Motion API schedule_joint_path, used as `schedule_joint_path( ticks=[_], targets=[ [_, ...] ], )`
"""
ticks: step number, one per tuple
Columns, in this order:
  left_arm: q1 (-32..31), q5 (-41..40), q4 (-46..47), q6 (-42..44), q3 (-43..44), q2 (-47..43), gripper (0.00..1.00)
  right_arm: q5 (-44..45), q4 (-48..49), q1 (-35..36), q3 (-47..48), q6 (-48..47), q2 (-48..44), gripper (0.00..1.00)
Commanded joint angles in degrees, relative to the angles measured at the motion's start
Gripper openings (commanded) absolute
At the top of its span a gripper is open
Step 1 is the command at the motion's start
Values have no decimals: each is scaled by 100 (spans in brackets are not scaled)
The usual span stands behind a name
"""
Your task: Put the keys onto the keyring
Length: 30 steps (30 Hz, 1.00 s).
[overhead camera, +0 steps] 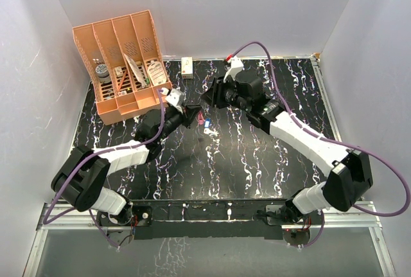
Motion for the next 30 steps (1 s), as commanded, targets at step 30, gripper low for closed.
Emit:
schedule_joint_path(
  ticks=[30],
  targets=[
    [1264, 1865, 2470, -1667, -660, 135, 0, 137, -154, -400, -696, -803, 682, 32]
  ],
)
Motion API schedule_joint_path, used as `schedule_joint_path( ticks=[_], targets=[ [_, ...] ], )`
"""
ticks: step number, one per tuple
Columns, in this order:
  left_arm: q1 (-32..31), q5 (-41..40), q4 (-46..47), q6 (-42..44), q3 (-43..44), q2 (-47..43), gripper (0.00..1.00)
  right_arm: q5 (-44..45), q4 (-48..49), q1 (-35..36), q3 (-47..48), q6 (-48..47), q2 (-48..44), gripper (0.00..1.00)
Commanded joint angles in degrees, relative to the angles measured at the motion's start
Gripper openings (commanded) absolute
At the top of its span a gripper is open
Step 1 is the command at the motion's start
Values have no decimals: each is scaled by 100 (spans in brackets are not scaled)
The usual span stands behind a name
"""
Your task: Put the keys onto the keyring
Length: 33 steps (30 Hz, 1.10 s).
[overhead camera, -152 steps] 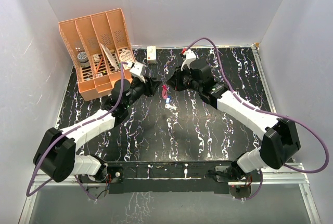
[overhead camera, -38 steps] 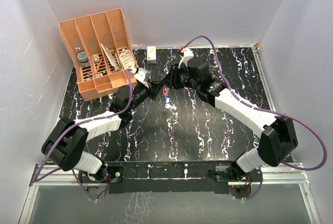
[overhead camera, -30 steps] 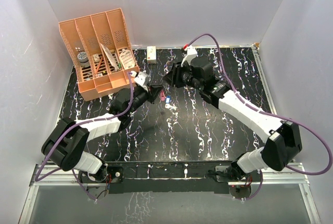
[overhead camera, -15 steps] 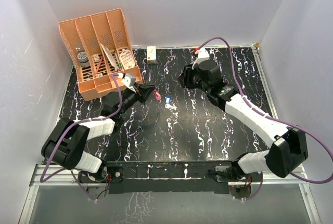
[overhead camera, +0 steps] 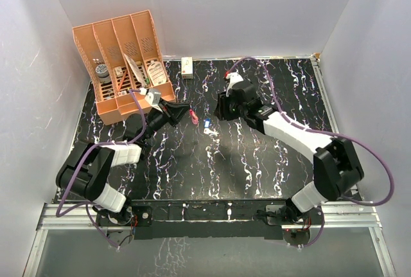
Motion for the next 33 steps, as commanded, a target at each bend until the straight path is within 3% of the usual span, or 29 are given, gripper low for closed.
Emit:
schedule_joint_path(
  ticks=[1, 14, 33],
  targets=[
    [29, 95, 46, 126, 68, -399, 0, -379, 318, 1, 55, -83, 484, 32],
    [39, 19, -475, 463, -61, -838, 0, -818, 548, 1, 523, 320, 1832, 28],
    [43, -23, -587, 560, -89, -1028, 0, -821, 806, 1, 732, 528, 2391, 28]
  ],
)
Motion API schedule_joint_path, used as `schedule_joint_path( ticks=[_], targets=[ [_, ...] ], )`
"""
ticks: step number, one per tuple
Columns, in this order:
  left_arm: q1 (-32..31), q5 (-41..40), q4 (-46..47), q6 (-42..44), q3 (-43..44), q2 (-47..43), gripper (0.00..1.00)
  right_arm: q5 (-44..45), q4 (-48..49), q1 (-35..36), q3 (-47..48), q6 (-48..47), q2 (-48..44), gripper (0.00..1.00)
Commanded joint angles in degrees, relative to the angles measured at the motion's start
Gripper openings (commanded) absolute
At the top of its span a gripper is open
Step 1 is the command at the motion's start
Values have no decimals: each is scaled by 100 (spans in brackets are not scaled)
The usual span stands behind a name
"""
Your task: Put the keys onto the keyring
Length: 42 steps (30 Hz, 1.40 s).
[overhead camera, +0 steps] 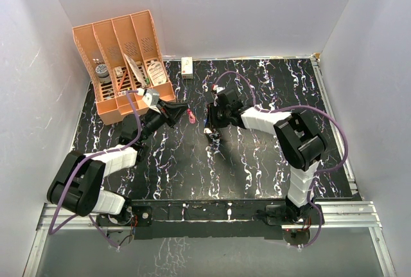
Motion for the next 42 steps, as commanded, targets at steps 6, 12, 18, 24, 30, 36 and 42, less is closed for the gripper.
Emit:
schedule_joint_path(
  ticks=[6, 12, 18, 24, 30, 36, 42],
  targets=[
    [42, -15, 158, 132, -35, -237, 0, 63, 356, -2, 295, 88, 180, 28],
    [58, -18, 167, 134, -63, -239, 0, 50, 370, 1, 300, 103, 249, 27],
    [69, -18, 178, 138, -65, -233, 0, 21, 388, 1, 293, 128, 298, 25],
    [78, -19, 185, 127, -73, -240, 0, -4, 411, 1, 291, 156, 342, 22],
    [90, -21, 185, 135, -78, -223, 0, -14, 434, 0, 302, 166, 369, 16],
    [102, -19, 202, 134, -90, -198, 0, -2, 455, 0, 304, 184, 364, 8],
    [113, -9, 203, 125, -88, -196, 0, 71, 744, 0, 102, 119, 109, 0]
  ],
)
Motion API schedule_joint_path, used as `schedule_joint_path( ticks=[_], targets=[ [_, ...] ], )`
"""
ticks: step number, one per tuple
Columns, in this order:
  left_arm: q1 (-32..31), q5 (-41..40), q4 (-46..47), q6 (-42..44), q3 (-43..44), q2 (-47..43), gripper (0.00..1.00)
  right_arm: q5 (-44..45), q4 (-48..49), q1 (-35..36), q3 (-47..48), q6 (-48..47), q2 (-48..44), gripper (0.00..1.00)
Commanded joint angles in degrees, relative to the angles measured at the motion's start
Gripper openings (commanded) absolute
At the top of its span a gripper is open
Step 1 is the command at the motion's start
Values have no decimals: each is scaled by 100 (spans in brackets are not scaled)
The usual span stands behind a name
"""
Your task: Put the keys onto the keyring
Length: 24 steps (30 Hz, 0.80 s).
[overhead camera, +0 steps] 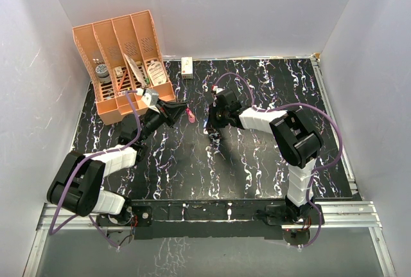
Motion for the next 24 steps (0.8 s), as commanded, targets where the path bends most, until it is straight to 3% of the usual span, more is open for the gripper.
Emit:
schedule_joint_path(
  ticks=[1, 24],
  targets=[
    [50, 25, 223, 88, -67, -192, 0, 83, 626, -1, -30, -72, -287, 0],
    [47, 464, 205, -127, 406, 40, 0, 101, 1086, 79, -1142, -1104, -3014, 0]
  ],
)
